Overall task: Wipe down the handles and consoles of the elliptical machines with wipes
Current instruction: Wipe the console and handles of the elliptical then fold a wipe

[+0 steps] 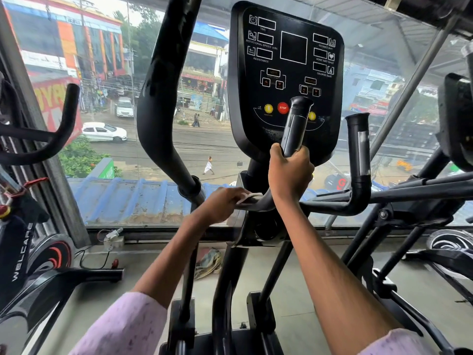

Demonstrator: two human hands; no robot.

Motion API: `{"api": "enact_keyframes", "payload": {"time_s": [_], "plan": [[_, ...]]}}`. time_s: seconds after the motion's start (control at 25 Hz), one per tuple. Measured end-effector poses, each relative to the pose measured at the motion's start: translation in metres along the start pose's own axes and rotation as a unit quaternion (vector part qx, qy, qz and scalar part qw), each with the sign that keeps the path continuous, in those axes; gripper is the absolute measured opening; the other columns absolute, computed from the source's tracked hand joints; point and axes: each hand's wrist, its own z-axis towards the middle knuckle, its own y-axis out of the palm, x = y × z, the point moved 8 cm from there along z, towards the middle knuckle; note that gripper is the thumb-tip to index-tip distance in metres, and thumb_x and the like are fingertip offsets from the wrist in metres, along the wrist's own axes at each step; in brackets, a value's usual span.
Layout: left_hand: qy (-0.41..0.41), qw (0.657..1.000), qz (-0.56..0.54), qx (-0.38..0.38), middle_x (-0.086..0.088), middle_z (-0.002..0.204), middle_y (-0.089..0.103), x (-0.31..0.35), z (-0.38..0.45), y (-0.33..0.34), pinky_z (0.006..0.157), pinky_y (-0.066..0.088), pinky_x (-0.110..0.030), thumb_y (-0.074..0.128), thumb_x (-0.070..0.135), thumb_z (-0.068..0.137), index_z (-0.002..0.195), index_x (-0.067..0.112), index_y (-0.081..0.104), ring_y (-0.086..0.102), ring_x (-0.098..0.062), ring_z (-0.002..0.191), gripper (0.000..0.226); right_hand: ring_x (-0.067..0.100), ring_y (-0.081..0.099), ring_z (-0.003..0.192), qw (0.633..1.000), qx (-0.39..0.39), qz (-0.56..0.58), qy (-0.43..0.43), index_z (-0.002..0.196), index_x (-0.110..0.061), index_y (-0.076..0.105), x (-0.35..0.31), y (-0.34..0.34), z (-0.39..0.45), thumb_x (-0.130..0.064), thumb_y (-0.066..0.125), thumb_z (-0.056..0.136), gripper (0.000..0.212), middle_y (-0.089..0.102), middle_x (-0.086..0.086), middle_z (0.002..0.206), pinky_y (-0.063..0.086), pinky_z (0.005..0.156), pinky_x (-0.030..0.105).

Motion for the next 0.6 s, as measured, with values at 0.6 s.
{"api": "enact_keyframes", "payload": {"time_s": [0.6], "plan": [[0.013,0.951,-0.006,0.31,-0.008,0.151,0.045,0.036,-0.069,0.053,0.11,0.039,-0.04,0.053,-0.02,0.083,0.142,0.003,0.049,0.042,-0.018,0.14,0.063,-0.003,0.052,0.057,1.0,0.0,0.014,-0.017,0.091,-0.009,0.06,0.004,0.005,0.002,-0.032,0.065,0.087,0.024,0.056,-0.016,0.068,0.036,0.054,0.018]]}}
